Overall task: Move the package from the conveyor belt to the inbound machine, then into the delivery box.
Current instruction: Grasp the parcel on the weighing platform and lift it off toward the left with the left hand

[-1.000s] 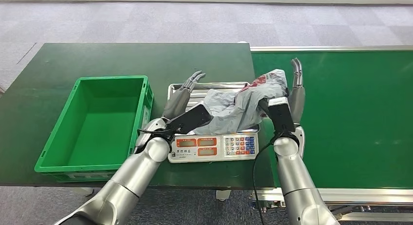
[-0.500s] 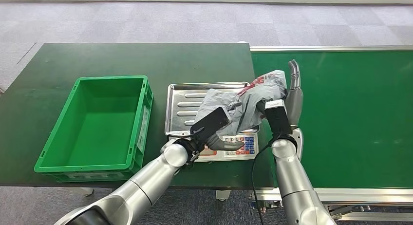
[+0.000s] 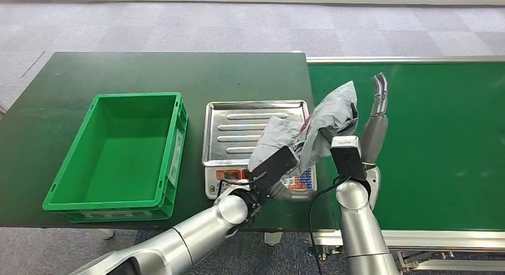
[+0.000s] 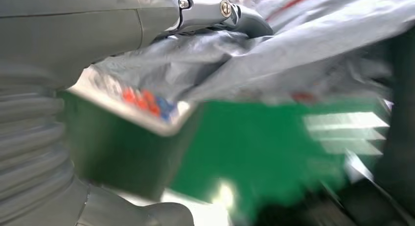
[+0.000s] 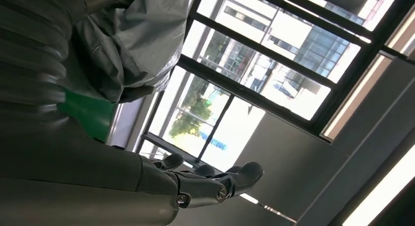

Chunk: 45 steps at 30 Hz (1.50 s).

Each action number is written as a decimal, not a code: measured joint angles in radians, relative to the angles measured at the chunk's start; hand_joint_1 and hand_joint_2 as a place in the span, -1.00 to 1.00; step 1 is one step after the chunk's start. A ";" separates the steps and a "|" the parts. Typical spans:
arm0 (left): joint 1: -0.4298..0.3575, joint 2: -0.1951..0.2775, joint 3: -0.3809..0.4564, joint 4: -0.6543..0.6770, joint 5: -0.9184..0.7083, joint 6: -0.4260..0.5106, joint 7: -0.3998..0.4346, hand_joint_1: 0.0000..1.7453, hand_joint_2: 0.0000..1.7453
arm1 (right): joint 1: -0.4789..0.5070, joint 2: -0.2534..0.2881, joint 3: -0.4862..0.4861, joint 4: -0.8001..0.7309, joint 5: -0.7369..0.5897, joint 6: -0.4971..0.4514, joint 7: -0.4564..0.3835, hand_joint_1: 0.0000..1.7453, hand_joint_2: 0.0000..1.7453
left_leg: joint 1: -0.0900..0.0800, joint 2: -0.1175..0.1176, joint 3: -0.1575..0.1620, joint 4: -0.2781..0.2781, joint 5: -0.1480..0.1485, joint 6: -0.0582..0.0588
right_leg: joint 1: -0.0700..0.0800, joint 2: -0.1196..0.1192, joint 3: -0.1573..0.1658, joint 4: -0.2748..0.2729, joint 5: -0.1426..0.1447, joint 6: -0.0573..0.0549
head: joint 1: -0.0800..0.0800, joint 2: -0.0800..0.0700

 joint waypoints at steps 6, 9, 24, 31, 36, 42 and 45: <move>-0.006 -0.001 -0.119 -0.008 -0.052 0.327 0.025 1.00 1.00 | 0.033 0.020 0.001 -0.096 0.006 0.027 -0.002 -1.00 1.00 | 0.000 0.000 0.000 0.000 0.000 0.000 | 0.000 0.000 0.000 0.000 0.000 0.000 | 0.000 0.000; -0.009 0.000 -0.135 0.000 -0.030 0.393 0.010 1.00 1.00 | 0.048 0.028 0.010 -0.137 0.023 0.032 0.000 -1.00 1.00 | 0.000 0.000 0.000 0.000 0.000 0.000 | 0.001 0.000 0.000 0.000 0.000 0.000 | 0.000 0.000; -0.016 0.004 -0.023 0.112 0.021 0.408 -0.133 1.00 1.00 | 0.057 0.030 0.055 -0.156 0.025 0.030 0.010 -1.00 1.00 | 0.000 0.000 0.000 0.000 0.000 0.000 | 0.000 0.000 0.000 0.000 0.000 0.000 | 0.000 0.000; -0.017 0.004 0.087 0.159 0.075 0.408 -0.219 1.00 1.00 | 0.058 0.030 0.069 -0.155 0.027 0.033 0.010 -1.00 1.00 | 0.000 0.000 0.000 -0.001 0.000 0.000 | 0.001 0.001 0.000 0.000 0.000 0.000 | 0.000 0.000; -0.029 0.004 0.144 0.184 0.079 0.408 -0.300 1.00 1.00 | 0.057 0.030 0.074 -0.154 0.030 0.033 0.017 -1.00 1.00 | 0.000 0.000 0.000 0.000 0.001 0.000 | 0.000 0.000 0.000 0.000 0.000 0.000 | 0.000 0.000; -0.116 0.042 0.359 0.214 -0.217 0.408 -0.473 1.00 1.00 | 0.077 0.022 0.074 -0.163 0.018 0.072 0.037 -1.00 1.00 | 0.000 0.001 0.000 0.000 0.002 -0.001 | 0.000 0.001 -0.001 0.000 0.001 0.000 | 0.000 0.000; -0.122 0.089 0.614 0.056 -0.720 0.397 -0.313 1.00 1.00 | 0.112 0.015 0.061 -0.186 -0.015 0.122 0.053 -1.00 1.00 | 0.000 0.002 0.000 0.000 0.002 -0.002 | 0.001 0.002 -0.002 0.001 0.001 -0.001 | 0.000 0.000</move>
